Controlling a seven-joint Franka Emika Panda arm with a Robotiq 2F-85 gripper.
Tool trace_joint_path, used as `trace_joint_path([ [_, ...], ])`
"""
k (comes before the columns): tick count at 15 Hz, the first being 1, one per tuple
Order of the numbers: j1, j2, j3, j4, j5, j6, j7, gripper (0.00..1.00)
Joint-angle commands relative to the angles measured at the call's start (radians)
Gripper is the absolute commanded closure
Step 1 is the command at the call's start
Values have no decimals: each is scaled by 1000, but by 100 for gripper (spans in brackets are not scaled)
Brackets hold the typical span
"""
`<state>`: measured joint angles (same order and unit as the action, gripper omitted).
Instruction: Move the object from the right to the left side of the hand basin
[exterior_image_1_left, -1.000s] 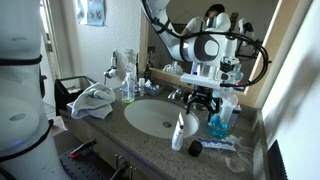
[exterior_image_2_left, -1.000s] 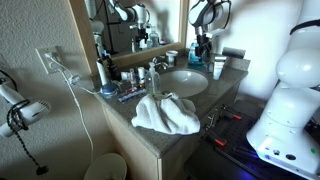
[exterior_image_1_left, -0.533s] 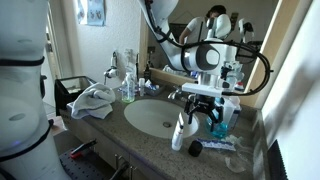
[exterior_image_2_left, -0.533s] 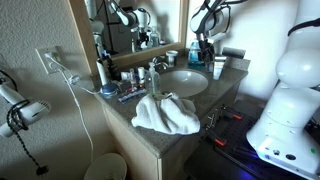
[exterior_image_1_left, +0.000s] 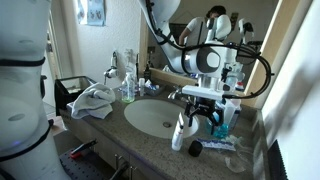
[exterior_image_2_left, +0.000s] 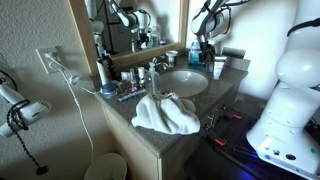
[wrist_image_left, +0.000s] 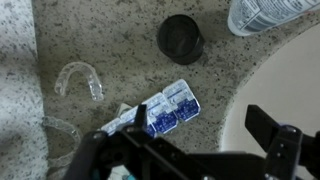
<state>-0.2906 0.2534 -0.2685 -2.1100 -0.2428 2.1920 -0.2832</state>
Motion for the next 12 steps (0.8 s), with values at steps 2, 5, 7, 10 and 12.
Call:
trace_joint_path([
  [2, -2, -20, -10, -55, -46, 52, 32, 0],
  [5, -6, -24, -16, -80, -66, 102, 39, 0],
  [7, -6, -26, -21, -104, -74, 131, 38, 0],
  [10, -6, -28, -25, -144, -87, 177, 34, 0],
  [12, -5, -30, -25, -160, -88, 195, 33, 0],
])
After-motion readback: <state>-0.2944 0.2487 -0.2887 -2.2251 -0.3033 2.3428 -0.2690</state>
